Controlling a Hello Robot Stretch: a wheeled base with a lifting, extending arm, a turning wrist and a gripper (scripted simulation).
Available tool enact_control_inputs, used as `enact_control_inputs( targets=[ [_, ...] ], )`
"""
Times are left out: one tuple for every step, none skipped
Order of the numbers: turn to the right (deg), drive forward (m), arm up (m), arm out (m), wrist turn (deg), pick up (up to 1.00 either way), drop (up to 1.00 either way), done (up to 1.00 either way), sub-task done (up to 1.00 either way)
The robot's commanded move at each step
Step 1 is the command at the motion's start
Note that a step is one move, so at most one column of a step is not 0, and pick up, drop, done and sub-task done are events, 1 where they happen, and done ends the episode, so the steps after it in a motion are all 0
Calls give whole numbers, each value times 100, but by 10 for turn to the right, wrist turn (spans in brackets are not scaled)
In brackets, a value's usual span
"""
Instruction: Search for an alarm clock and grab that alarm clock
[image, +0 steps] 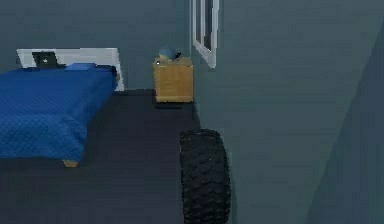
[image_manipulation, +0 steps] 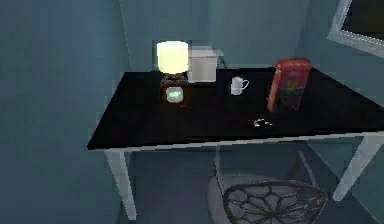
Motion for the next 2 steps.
enact_control_inputs(
  targets=[
    [450,0,0,0,0,0,0,0,0],
    [450,0,0,0,0,0,0,0,0]
  ],
)
